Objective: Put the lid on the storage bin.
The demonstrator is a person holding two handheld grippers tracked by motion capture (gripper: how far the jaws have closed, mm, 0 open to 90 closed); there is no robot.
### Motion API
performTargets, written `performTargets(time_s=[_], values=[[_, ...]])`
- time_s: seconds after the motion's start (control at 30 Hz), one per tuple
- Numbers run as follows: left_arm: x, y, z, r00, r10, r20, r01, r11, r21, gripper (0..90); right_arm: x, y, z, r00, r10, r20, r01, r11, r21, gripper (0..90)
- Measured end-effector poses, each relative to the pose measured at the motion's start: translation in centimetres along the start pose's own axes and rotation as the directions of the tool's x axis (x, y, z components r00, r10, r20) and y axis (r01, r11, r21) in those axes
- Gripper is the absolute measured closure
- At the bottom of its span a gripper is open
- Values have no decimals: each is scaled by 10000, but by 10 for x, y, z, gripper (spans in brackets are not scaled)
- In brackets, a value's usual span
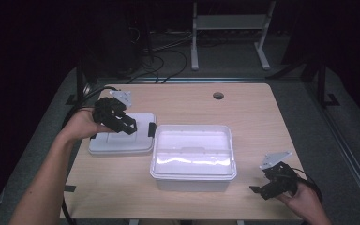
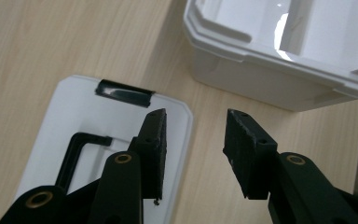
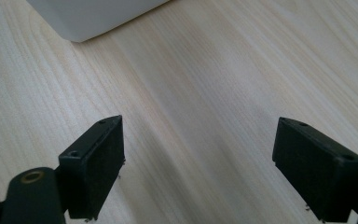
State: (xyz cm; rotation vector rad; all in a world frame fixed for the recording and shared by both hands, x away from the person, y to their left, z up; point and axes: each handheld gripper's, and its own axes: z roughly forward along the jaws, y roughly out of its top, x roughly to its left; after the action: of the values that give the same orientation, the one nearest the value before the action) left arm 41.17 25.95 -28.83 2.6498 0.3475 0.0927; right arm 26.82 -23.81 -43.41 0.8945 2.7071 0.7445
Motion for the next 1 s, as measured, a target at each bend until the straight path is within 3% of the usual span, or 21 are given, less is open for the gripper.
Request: performTargets(time_s=[0.43,0.63,0.77,0.9,1.0], values=[[40,-31,7,9985,-483,-270,487,9987,142,532,2,2,1,10000,-20,53,19,9999,111,158],[60,-39,23,9980,-541,-335,552,9979,333,493,2,1,0,10000,9,72,-9,9999,117,159],[75,-46,35,9963,-811,-292,823,9956,457,524,1,-1,0,9999,99,41,-99,9999,103,158],[88,-53,43,9907,-1306,-395,1315,9911,206,545,0,-5,-3,9997,228,97,-229,9997,100,158],[94,-55,50,9895,-1377,-428,1390,9899,284,553,0,-8,-3,9994,331,122,-332,9994,108,159]])
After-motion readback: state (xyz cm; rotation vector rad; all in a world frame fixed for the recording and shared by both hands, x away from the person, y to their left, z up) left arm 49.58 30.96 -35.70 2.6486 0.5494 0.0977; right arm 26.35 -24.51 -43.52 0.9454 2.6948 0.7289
